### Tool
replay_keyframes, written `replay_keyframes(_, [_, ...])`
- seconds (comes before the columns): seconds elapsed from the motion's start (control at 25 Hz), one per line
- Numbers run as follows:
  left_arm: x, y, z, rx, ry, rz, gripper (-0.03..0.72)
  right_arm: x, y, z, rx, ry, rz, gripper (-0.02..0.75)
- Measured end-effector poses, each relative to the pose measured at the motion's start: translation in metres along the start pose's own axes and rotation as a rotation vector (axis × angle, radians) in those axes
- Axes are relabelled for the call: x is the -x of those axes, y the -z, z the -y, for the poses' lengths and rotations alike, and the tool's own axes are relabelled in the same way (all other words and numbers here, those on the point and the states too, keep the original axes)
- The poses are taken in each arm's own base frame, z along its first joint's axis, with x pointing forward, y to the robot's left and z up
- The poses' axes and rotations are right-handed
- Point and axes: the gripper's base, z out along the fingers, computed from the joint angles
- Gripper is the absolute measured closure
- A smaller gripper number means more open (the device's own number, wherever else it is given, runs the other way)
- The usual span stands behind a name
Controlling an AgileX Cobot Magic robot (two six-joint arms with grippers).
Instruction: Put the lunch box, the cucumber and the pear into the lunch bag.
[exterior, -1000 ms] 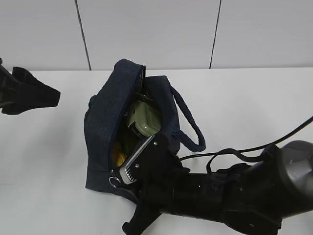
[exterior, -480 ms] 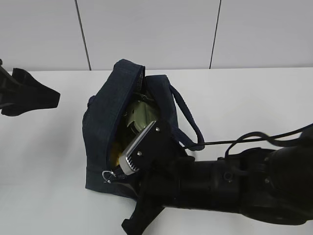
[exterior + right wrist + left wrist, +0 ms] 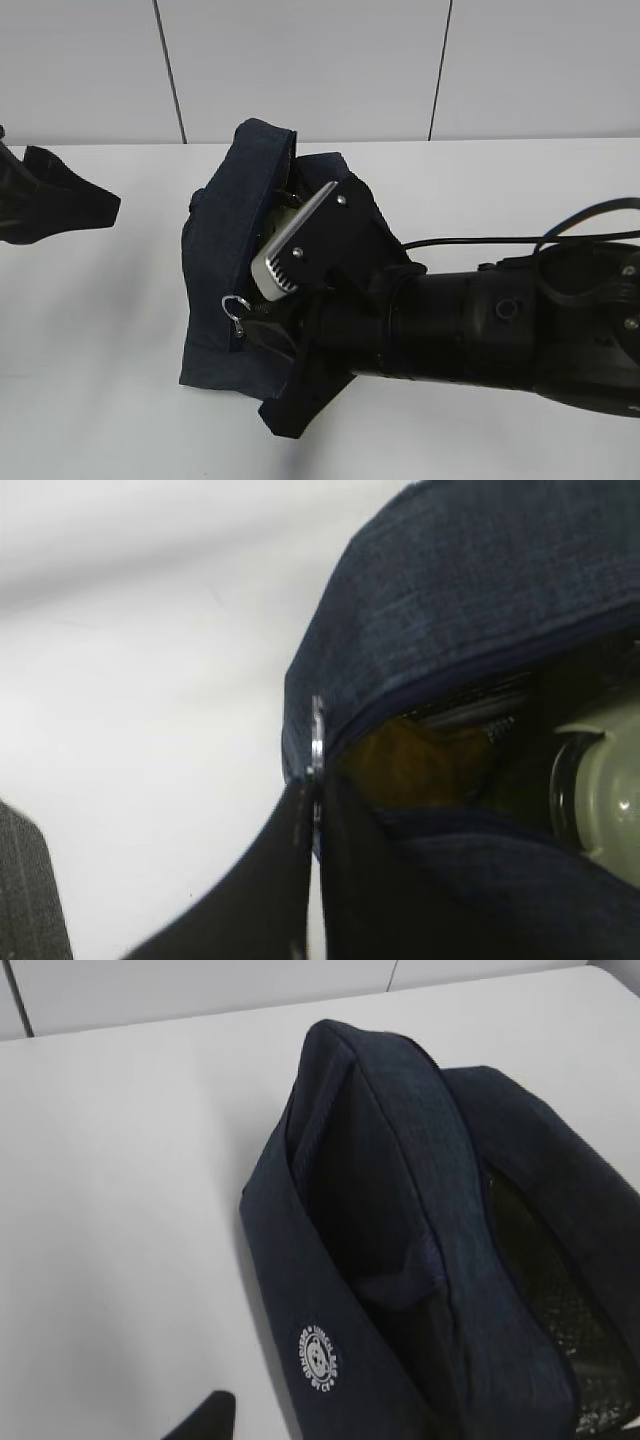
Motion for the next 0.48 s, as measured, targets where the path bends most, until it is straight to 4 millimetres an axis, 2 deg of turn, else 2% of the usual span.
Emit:
replay_keyframes(0.28, [-0.008, -0.002, 0.0, -0.013, -0.107, -0.051, 0.346, 0.028, -0.003, 0.002, 0.028, 0.024, 0.054, 0.738])
replay_keyframes(0.36, [-0.018, -0.008, 0.001, -0.033, -0.134, -0.053, 0.346, 0.033, -0.003, 0.003, 0.024, 0.031, 0.052, 0.738])
replay_keyframes(0.48, [-0.044, -0.017, 0.004, -0.085, -0.165, -0.016, 0.346, 0.037, -0.004, 0.006, 0.006, 0.044, 0.042, 0.738])
